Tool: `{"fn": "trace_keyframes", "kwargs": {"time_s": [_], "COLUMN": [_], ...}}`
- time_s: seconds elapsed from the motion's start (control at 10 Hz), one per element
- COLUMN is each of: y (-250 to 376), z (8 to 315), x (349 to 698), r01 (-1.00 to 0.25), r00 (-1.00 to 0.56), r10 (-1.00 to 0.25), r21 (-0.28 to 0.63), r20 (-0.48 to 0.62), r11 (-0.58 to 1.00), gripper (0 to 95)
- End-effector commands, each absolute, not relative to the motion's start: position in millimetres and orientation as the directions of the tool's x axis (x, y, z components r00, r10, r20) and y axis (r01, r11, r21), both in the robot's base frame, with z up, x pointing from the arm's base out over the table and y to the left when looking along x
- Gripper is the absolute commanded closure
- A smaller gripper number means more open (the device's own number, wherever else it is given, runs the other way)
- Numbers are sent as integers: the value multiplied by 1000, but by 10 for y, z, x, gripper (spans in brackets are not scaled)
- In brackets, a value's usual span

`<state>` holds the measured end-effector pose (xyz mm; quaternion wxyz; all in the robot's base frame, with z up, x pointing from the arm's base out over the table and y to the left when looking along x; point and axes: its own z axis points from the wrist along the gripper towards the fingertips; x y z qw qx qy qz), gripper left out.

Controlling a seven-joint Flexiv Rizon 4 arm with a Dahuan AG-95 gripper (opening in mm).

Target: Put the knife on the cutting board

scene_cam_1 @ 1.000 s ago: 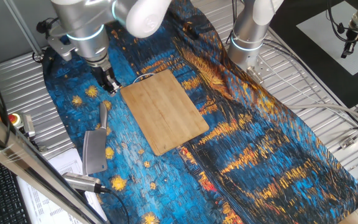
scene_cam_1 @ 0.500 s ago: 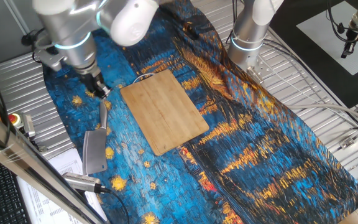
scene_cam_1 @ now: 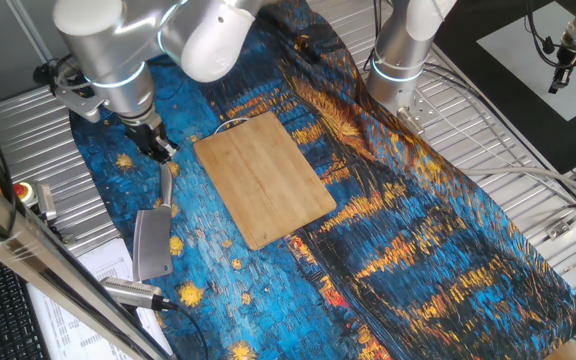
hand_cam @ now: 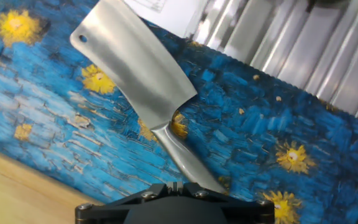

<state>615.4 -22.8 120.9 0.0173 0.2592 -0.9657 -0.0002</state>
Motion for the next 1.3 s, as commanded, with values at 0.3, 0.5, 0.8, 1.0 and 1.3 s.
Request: {"fn": "trace_keyframes", "kwargs": {"time_s": [0.3, 0.5, 0.8, 1.0, 1.3], "y": [-226, -244, -272, -255, -236], "z": [1197, 1138, 969, 847, 717], "x": [6174, 6147, 6223, 6277, 6305], "r01": [-697, -784, -841, -881, -899], "r00": [-716, -620, -541, -472, -438], "r10": [-697, -783, -841, -881, -898], "r21": [1, -18, -11, -12, -5], "r20": [43, 52, 32, 39, 28], "r11": [717, 620, 540, 472, 438], "gripper": [950, 950, 950, 950, 760]}}
